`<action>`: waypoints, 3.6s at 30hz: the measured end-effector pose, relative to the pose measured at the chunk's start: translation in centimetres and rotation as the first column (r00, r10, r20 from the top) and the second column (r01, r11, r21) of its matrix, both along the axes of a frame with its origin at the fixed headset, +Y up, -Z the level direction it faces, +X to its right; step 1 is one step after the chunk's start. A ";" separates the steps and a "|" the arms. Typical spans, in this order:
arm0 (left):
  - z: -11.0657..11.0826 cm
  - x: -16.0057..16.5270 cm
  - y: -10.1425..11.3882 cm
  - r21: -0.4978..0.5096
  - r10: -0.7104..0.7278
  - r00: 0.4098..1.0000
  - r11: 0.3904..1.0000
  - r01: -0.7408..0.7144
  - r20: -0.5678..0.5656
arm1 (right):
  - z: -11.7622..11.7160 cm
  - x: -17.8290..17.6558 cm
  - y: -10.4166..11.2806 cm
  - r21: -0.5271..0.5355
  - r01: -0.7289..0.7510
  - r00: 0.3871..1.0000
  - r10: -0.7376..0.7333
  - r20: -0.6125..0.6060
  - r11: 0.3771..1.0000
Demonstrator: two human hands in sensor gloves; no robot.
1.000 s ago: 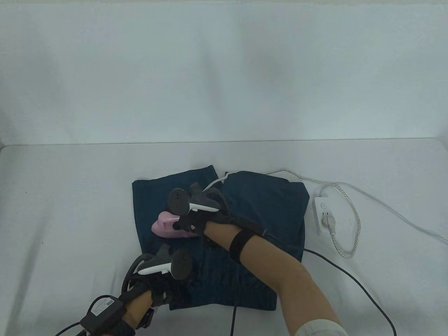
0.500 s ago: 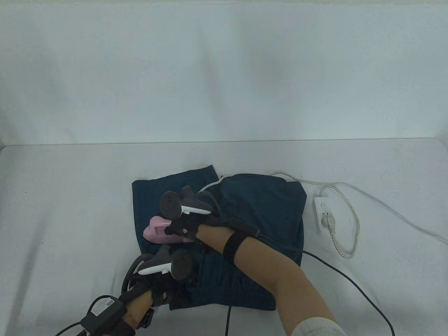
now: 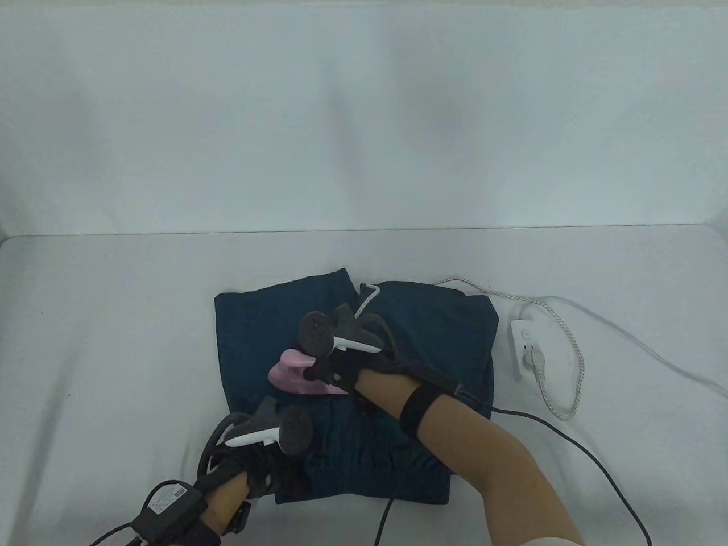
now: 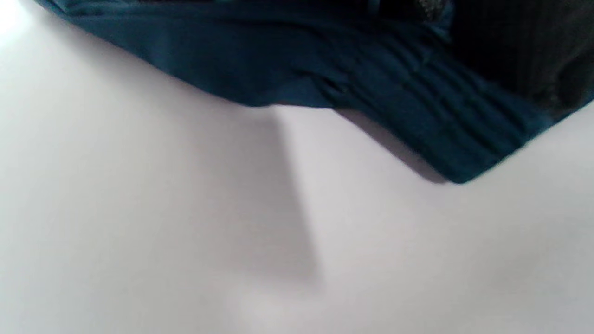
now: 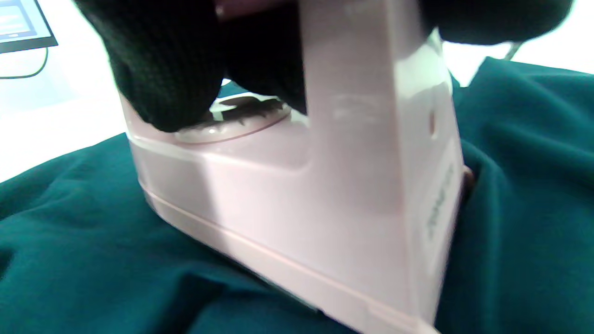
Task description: Iron shorts with electric iron on table
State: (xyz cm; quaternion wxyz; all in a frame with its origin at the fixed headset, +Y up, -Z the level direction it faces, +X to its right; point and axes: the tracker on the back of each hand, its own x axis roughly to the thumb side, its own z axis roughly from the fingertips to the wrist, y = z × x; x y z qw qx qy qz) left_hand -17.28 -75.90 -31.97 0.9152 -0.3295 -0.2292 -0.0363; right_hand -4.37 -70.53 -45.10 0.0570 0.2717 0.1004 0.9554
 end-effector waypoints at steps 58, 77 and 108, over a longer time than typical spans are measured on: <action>0.9 1.0 0.8 0.083 -0.065 0.997 0.995 0.063 0.028 | 2.9 -4.0 -0.3 -0.034 0.030 0.994 -0.033 -0.108 0.999; 0.9 1.1 0.7 0.085 -0.068 0.997 0.994 0.066 0.025 | 4.2 5.2 0.0 -0.044 0.009 1.000 -0.008 0.010 0.999; 1.0 1.0 0.6 0.082 -0.059 0.998 0.995 0.057 0.022 | 4.4 -2.6 -0.3 -0.032 0.061 0.988 -0.065 -0.141 0.998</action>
